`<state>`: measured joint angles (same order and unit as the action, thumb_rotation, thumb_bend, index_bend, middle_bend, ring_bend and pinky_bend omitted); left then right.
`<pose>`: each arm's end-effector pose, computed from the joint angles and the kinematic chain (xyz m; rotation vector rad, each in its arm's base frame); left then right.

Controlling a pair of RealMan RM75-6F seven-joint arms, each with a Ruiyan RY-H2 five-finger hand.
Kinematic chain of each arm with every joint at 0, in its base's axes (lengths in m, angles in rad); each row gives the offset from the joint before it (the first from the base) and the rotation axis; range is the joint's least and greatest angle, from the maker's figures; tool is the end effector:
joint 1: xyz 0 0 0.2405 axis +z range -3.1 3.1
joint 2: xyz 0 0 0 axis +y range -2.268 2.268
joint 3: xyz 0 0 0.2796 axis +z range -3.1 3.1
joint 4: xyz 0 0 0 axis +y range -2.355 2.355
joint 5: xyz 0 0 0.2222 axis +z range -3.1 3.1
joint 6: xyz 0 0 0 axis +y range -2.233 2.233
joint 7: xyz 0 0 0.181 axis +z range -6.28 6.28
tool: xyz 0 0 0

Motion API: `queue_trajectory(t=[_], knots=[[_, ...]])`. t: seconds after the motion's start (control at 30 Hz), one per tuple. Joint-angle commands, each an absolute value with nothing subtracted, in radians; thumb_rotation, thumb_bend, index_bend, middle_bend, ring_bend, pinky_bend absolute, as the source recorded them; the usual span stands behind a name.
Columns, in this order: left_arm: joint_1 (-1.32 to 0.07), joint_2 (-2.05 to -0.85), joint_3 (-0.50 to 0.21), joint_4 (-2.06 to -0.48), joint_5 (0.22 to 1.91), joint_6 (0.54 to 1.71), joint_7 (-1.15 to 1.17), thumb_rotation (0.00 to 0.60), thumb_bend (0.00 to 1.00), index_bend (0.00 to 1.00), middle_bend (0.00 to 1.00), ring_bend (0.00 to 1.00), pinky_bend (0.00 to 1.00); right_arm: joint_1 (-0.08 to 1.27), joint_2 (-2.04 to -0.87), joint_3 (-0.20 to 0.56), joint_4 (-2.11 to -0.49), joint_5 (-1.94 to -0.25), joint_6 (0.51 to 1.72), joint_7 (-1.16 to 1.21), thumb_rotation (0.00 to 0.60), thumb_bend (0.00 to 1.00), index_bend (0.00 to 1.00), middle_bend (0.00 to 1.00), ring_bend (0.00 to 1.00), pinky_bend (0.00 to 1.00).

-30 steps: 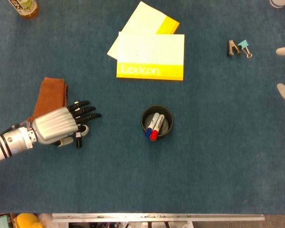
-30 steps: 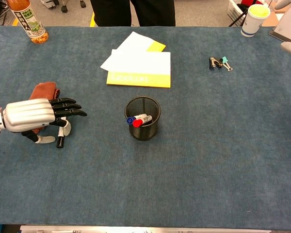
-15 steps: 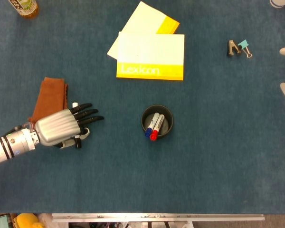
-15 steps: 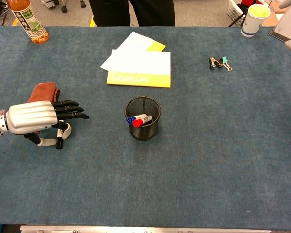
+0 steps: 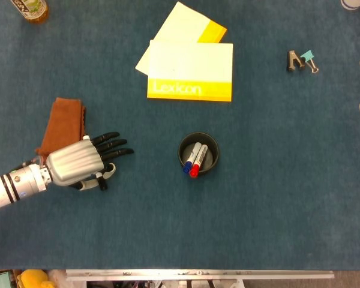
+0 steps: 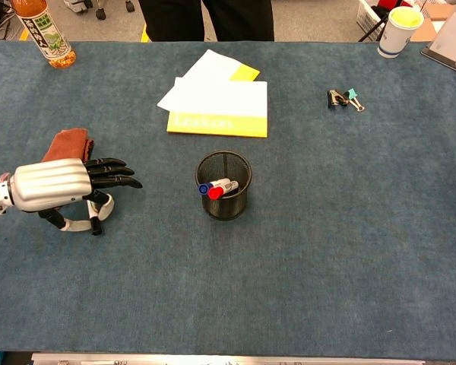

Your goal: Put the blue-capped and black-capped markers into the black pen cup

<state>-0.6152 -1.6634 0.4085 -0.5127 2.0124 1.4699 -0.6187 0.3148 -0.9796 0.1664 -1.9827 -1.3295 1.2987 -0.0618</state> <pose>-0.3055 0.3089 -0.0347 -2.5876 -0.6001 -0.9490 -0.2236 -0.2945 0.1636 1.4588 -1.0367 1.1080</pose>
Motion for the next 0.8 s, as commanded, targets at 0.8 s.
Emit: queue_trajectory(t=[0.8], knots=[[-0.802,-1.256,0.244,-1.440,1.818,1.294,-0.827,0.600,0.31,0.59,0.10,0.00,0.01,0.313,-0.991,0.157,-1.948,-1.368,1.284,-0.009,0.600,0.25,0.29,0.09,0.00,0.00]])
